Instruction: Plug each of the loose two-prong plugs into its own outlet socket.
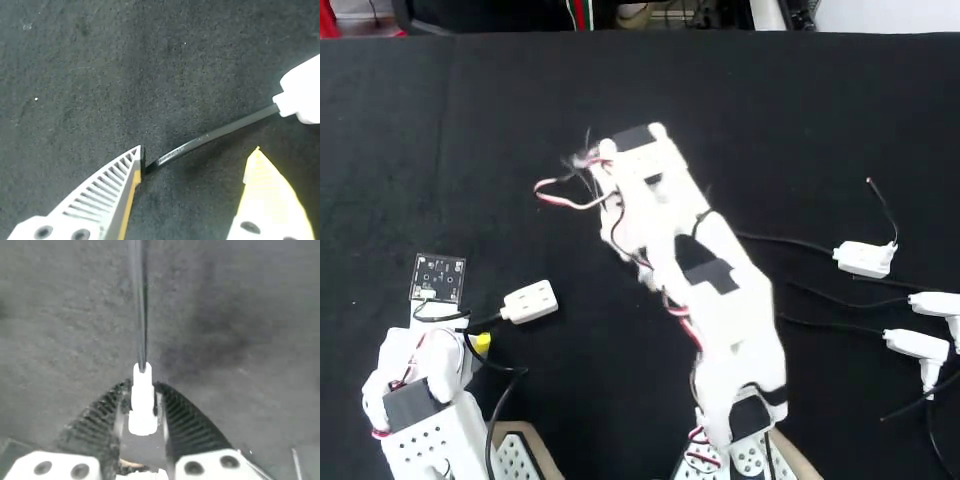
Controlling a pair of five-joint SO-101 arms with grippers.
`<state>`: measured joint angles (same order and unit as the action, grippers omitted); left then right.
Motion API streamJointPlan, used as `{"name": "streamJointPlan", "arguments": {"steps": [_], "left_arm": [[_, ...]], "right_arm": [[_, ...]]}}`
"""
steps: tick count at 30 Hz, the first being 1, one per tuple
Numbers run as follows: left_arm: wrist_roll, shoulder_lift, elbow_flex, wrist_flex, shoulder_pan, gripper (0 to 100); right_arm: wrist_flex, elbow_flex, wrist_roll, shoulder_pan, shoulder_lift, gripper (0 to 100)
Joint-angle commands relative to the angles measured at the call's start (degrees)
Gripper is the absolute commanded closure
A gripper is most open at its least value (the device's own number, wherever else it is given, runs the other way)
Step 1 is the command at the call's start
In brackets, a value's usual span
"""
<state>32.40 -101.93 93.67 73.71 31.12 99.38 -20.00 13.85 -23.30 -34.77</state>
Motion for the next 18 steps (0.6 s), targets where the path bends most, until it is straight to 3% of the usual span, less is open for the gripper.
{"name": "streamJointPlan", "arguments": {"steps": [1, 5, 13, 18], "left_arm": [[0.4, 0.2, -0.3, 0.2, -0.2, 68], [0.1, 0.2, -0.3, 0.2, -0.2, 68], [-0.2, 0.1, -0.7, 0.1, -0.8, 68], [-6.4, -1.8, -2.9, 0.7, -3.6, 68]], "right_arm": [[-1.6, 2.9, -2.9, -0.9, 17.0, 98.7], [-11.3, 16.0, -6.3, -3.4, 30.6, 98.7], [-41.3, 52.5, -13.6, -8.5, 60.7, 98.7], [-57.6, 71.4, -24.7, -11.8, 77.6, 98.7]]}}
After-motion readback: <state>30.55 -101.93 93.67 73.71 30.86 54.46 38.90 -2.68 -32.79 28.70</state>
